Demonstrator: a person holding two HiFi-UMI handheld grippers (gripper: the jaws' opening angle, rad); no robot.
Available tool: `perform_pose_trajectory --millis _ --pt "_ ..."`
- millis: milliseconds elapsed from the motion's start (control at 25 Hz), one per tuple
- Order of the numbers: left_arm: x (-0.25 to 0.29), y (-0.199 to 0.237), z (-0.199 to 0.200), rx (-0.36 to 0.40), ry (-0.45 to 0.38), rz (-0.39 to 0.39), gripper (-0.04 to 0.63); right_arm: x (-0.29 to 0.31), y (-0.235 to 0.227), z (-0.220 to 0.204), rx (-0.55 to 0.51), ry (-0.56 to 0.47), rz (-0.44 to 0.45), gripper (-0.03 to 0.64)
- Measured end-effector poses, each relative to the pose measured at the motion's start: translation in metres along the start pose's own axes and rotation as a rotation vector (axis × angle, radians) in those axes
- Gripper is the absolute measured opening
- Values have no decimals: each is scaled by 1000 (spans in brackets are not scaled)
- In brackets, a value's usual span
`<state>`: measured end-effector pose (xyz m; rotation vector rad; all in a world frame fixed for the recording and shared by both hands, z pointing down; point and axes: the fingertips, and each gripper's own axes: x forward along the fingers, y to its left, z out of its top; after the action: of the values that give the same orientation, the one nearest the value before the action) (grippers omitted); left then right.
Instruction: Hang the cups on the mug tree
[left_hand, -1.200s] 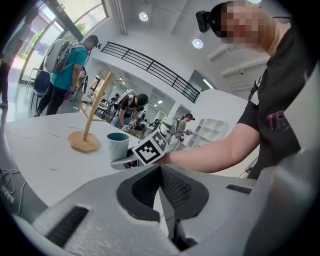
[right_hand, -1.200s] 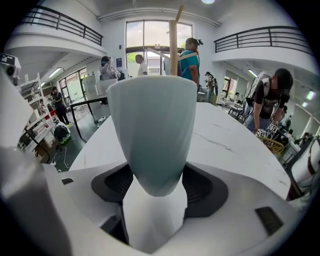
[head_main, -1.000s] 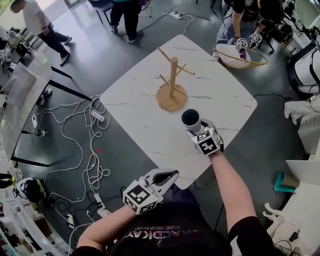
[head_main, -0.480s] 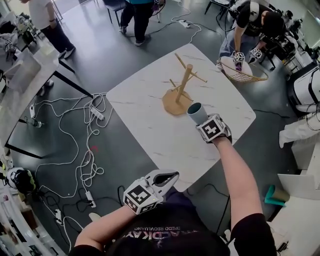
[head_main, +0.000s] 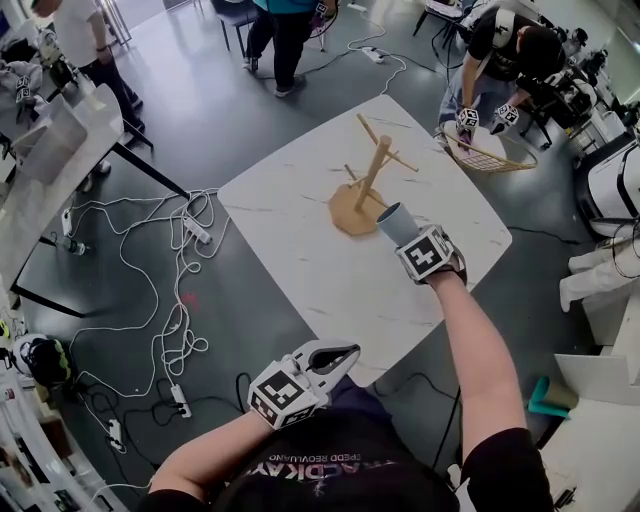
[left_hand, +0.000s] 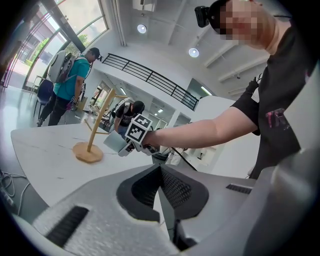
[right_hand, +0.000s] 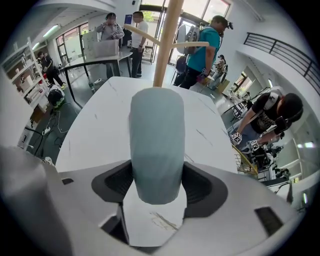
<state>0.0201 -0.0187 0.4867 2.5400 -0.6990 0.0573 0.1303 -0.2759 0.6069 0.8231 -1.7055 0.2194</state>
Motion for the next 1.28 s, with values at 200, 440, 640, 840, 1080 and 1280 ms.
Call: perform_pose_trajectory --millis 200,440,640,840,1080,1280 --pt "3 -1 1 8 -1 -10 -6 -10 -3 5 -43 11 -13 302" --pt "2 -5 5 16 -13 -18 -6 -18 -6 14 -106 51 -23 302" --pt "-5 0 4 8 -17 -10 -6 -21 -5 29 -150 64 -28 301" --pt "-9 3 3 10 -22 -5 -6 -21 -3 38 -152 48 -33 301" --pt "-13 6 6 3 -22 2 -6 -22 -2 49 -143 30 -25 299" --pt "-13 9 6 1 -19 3 -6 -24 -2 64 -148 3 -27 298"
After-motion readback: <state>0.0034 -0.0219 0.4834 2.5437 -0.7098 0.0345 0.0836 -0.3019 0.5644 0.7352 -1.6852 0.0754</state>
